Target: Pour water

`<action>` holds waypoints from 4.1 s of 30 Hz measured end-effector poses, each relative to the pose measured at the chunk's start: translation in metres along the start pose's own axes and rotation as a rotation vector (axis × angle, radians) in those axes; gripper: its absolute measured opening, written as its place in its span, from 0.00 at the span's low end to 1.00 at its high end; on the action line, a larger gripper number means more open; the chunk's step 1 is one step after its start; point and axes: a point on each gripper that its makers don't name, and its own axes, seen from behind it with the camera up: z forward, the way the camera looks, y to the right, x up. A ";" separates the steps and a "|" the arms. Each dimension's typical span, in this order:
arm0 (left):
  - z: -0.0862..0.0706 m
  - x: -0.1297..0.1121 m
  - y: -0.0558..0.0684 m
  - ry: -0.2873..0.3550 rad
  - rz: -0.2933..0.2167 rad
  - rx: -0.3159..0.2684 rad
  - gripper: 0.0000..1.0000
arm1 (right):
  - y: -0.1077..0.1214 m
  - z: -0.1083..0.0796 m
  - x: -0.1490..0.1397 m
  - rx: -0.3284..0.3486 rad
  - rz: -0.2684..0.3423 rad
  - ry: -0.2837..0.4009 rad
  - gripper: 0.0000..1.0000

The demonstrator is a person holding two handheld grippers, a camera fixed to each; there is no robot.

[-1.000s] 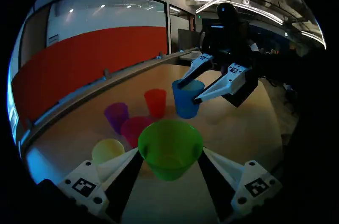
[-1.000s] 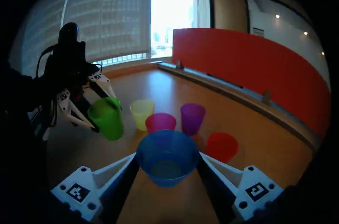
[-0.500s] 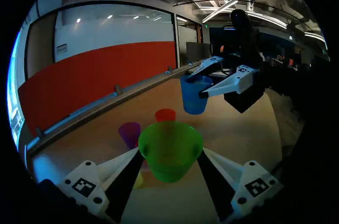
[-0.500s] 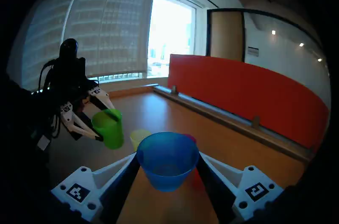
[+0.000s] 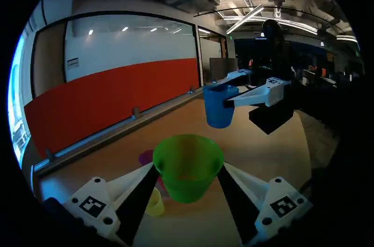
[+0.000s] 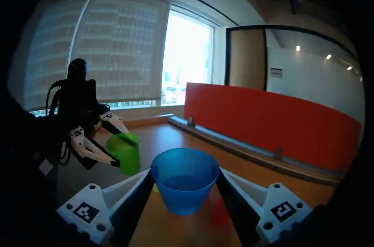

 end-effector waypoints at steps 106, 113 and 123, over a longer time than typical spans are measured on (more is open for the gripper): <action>0.004 0.022 0.039 0.180 -0.084 -0.162 0.86 | -0.026 0.040 0.098 0.028 -0.675 0.064 0.92; 0.004 0.024 0.042 0.189 -0.074 -0.166 0.86 | -0.025 0.045 0.098 0.020 -0.740 0.051 0.92; 0.005 0.027 0.044 0.193 -0.070 -0.168 0.86 | -0.021 0.048 0.101 0.011 -0.806 0.038 0.92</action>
